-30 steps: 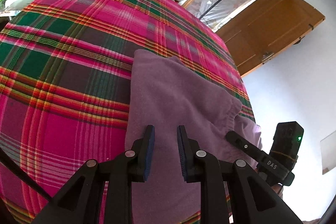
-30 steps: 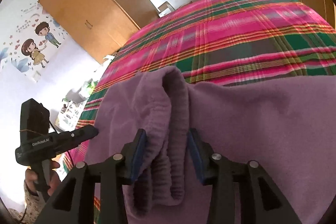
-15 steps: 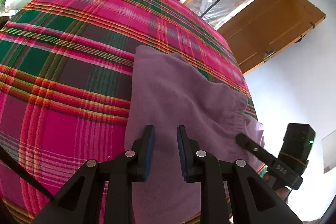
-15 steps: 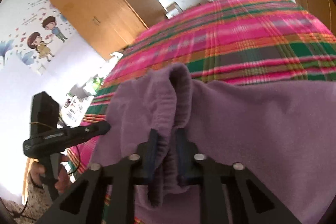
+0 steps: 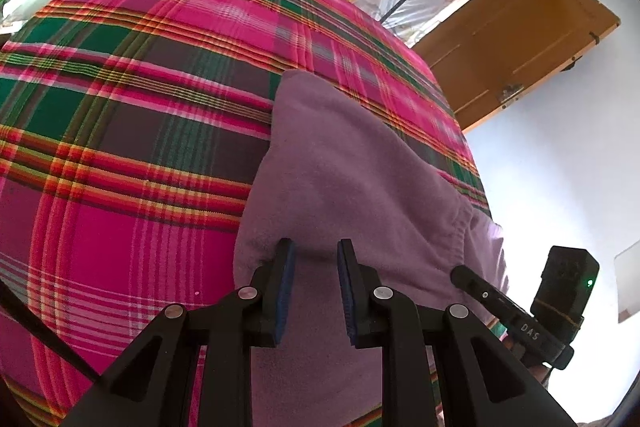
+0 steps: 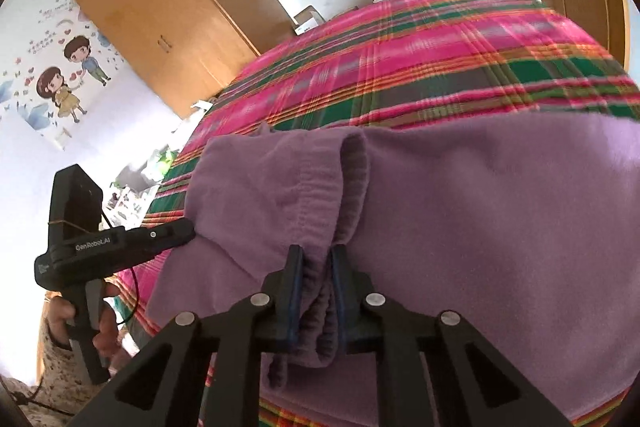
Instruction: Fold clothes
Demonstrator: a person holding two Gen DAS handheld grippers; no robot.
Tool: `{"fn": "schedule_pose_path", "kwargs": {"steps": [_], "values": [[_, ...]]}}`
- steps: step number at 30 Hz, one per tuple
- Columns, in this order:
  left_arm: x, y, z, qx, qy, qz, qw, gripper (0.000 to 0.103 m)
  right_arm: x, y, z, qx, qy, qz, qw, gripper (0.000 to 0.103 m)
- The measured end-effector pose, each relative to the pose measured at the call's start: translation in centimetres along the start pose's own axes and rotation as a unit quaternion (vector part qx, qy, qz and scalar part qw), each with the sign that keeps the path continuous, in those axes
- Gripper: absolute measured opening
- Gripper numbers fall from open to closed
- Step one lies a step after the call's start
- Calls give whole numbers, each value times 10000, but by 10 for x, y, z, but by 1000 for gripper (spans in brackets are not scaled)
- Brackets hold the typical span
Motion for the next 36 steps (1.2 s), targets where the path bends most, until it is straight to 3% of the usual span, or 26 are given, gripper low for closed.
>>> {"fn": "schedule_pose_path", "kwargs": {"steps": [8, 11, 16, 19, 23, 31, 36], "values": [[3, -3, 1, 45, 37, -80, 10000, 22, 3, -10, 28, -392, -626, -501, 9960, 17], [-1, -6, 5, 27, 47, -27, 10000, 22, -9, 0, 40, -882, -1237, -507, 9871, 17], [-2, -14, 10, 7, 34, -58, 10000, 22, -12, -5, 50, -1191, -1669, -678, 9764, 17], [-2, -20, 12, 26, 25, -73, 10000, 22, -11, -19, 67, -856, -1882, -963, 9737, 19], [-12, -25, 23, 60, -135, 59, 9999, 22, -27, -16, 102, -75, -2322, -840, 9690, 34], [-27, -26, 30, -365, -431, 300, 9980, 27, -59, 14, 156, 466, -3097, -435, 9487, 39], [-26, -17, 24, -564, -520, 487, 9959, 28, -71, 28, 169, 443, -3313, -371, 9418, 39]]}}
Point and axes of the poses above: each gripper's, at about its wrist camera, not at the fingertips, and y roughly the way its jaws point, z to its left, x to its top, the point moved 3 cm from there along y, roughly the way its jaws point, and after that the axes turned 8 degrees about -x, right-handed, at the moved point
